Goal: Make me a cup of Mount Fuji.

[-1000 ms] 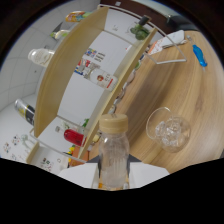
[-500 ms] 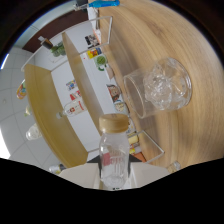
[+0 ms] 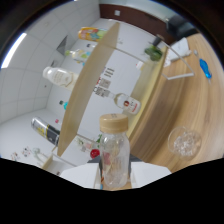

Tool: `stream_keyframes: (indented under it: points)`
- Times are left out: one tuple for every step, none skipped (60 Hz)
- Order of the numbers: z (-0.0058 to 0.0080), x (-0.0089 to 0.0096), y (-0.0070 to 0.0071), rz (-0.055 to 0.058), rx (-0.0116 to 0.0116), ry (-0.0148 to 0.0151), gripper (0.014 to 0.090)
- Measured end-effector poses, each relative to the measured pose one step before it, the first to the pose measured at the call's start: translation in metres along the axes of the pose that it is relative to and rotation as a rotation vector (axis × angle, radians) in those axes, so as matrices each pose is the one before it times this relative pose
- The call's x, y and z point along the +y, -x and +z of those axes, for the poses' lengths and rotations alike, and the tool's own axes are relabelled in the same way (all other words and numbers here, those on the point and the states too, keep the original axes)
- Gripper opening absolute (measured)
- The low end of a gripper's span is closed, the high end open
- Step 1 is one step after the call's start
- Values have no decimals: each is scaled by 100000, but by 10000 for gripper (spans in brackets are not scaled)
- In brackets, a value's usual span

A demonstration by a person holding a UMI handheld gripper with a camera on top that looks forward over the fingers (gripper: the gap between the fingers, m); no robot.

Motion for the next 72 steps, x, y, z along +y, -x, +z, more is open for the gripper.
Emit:
stream_keyframes:
  points:
    - [-46,-250,455,-6497,191,-980,405]
    - [-20,-273,410,-6558,253,-1065,405]
    - [-17,-230,357,-6430,265,-994,405]
    - [2,-181,392,-5981,122,-766,404]
    - [201,-193,295,-5480,844,-999,406]
    - [11,-52,273,-4974,213,-319,405]
    - [67,-37,191,-4763,308,-407,405]
    - [51,-36,135,-4280,-9,109,404]
    - [108,92,84,-4551,456,-228,404]
    - [146,176,19,-4376,557,-29,404]
    - [186,310,-31,-4178,591,321,404]
    - [192,398,-54,-4017,640,670,403]
    - [192,479,-102,-3732,684,792,404]
    - [189,530,-109,-3405,643,842,404]
    - [167,603,38,-3458,617,620,404]
    - [234,636,-65,-3053,102,1150,404]
    - [200,700,-67,-2969,190,1190,402]
    - [295,716,-133,-3261,1081,857,404]
    - [222,798,-117,-2327,545,1394,404]
    - [213,767,-49,-2375,379,1342,403]
    - [212,730,48,-1979,-28,1327,403]
    - [236,706,40,-1699,-39,1250,403]
    - [225,698,-78,-1669,328,1187,403]
    - [205,696,-141,-1588,747,1208,401]
    - [206,691,-125,-1486,760,1241,402]
    - [219,741,-73,-1384,391,1092,402]
    - [219,568,-5,-1197,279,1012,402]
    - [192,553,-1,-939,27,1122,404]
    - [192,529,-87,-908,299,1026,404]
    - [203,526,-115,-916,508,1075,403]
    - [187,511,-90,-822,477,1073,403]
    - [189,468,-58,-802,140,955,403]
    - [140,429,-3,-705,-146,814,403]
    - [148,429,1,-696,-115,838,403]
    - [160,422,-42,-526,-41,1000,402]
    - [185,426,-107,-428,67,775,403]
    - [102,272,-37,-224,-32,670,403]
    - [35,198,40,-16,-351,322,404]
    - [79,135,16,-15,-318,206,403]
    - [70,135,-15,-119,-239,274,403]
    - [51,147,-34,-230,-89,363,404]
    - [26,113,-42,-316,38,299,403]
    - [27,101,-29,-322,49,178,403]
    - [30,100,24,-314,-121,105,405]
    - [23,153,83,-268,-274,276,407]
    - [12,140,31,-183,-324,362,406]
    - [10,137,60,-157,-238,461,406]
    - [19,106,-23,-137,-192,375,410]
    - [-40,-76,66,-83,-293,-467,410]
    - [-34,5,57,-294,-321,-214,410]
    - [-19,72,34,-348,-257,166,409]
    - [-43,4,39,-324,-214,-104,410]
    - [-56,47,7,-362,-121,54,410]
    - [-69,31,29,-347,24,0,413]
    - [-62,49,19,-447,-85,-35,413]
    - [-76,36,3,-455,-63,-45,414]
    - [-101,57,34,-392,-130,13,415]
    - [-27,8,52,-236,-245,-45,416]
    - [-113,43,45,-315,-88,-4,418]
    - [-112,44,35,-361,-14,-95,421]
    - [-113,36,36,-389,30,-161,422]
    - [-125,55,31,-367,-5,-209,424]
    - [-110,50,50,-328,-83,-214,424]
    - [-119,59,38,-378,-62,-141,425]
    - [-112,87,-26,-422,23,-140,425]
    - [-109,55,11,-340,15,67,428]
    - [-95,56,16,-254,-45,106,428]
    - [-70,80,92,-171,-260,204,430]
    - [-98,69,38,-149,-172,353,432]
    - [-77,78,41,-117,-273,430,432]
    - [-87,83,33,-29,-325,496,440]
    - [-106,59,30,49,-215,462,454]
